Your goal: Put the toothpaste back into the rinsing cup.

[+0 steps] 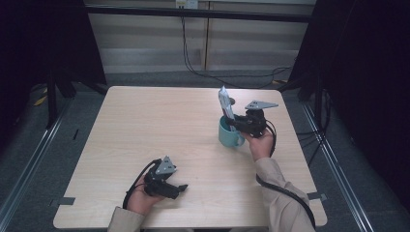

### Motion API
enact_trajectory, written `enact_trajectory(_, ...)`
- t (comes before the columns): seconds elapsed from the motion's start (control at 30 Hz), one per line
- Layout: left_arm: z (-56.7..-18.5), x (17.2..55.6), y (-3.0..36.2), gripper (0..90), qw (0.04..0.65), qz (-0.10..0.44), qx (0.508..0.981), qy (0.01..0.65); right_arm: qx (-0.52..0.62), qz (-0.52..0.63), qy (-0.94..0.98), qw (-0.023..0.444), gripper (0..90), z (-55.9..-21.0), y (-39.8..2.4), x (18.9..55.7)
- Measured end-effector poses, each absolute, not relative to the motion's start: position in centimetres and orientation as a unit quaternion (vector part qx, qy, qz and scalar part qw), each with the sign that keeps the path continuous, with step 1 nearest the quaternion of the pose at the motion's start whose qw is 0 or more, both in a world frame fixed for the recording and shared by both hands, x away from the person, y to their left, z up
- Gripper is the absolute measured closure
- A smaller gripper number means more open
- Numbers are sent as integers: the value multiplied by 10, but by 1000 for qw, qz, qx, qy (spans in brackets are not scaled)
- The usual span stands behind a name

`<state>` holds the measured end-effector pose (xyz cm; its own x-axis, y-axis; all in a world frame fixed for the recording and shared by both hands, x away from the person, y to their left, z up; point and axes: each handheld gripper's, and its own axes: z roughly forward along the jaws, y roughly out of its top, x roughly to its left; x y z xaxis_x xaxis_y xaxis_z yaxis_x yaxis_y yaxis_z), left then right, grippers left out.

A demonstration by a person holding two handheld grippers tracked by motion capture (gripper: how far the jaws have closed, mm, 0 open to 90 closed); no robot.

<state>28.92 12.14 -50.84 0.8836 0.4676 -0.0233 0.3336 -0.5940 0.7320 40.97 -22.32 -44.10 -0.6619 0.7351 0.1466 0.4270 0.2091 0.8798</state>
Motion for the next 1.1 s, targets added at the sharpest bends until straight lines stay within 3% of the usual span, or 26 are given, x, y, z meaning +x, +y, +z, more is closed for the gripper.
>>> enact_trajectory(1.1, -508, 289, 122, 183, 388, 85, 890, 225, 386, 480, 774, 148, 735, -452, -220, 409)
